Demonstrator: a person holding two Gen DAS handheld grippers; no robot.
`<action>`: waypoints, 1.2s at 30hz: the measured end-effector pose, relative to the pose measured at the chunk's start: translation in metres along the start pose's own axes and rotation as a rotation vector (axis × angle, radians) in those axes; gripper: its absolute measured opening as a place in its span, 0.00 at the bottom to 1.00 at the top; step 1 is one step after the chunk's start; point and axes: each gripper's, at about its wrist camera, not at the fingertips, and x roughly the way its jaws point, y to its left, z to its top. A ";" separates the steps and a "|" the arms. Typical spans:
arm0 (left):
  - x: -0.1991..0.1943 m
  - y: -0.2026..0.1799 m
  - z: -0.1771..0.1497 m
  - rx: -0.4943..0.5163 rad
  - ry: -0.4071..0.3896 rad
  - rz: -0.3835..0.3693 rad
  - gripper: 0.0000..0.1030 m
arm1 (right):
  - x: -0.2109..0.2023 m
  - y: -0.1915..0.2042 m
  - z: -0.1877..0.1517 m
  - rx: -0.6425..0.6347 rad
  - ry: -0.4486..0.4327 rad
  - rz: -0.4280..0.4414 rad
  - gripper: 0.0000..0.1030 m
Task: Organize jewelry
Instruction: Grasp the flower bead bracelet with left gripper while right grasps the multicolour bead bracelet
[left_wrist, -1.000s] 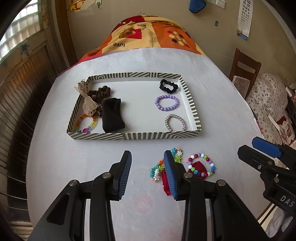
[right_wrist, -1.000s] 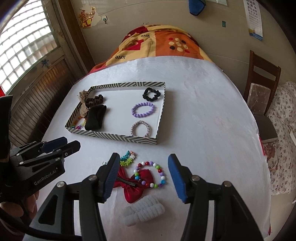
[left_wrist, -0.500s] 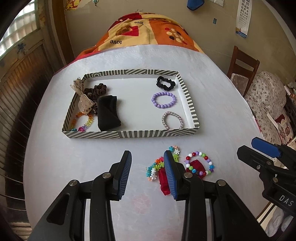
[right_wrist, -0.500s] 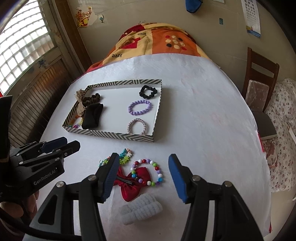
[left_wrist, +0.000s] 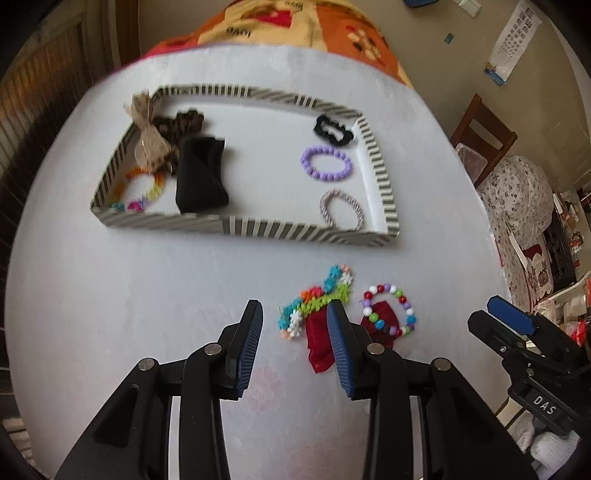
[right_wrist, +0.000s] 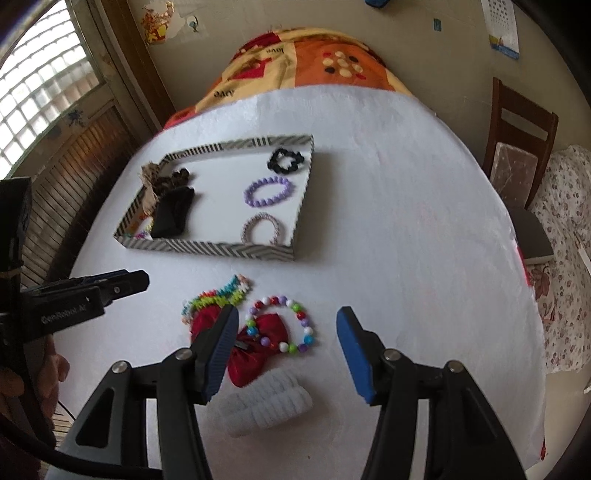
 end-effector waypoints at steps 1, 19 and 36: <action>0.003 0.002 -0.001 -0.006 0.009 0.000 0.27 | 0.005 -0.003 -0.002 0.001 0.017 0.002 0.56; 0.059 -0.004 0.016 0.071 0.168 0.054 0.27 | 0.083 -0.017 -0.001 -0.106 0.149 -0.021 0.49; 0.084 -0.009 0.025 0.136 0.218 0.097 0.26 | 0.107 -0.002 0.002 -0.197 0.172 0.001 0.43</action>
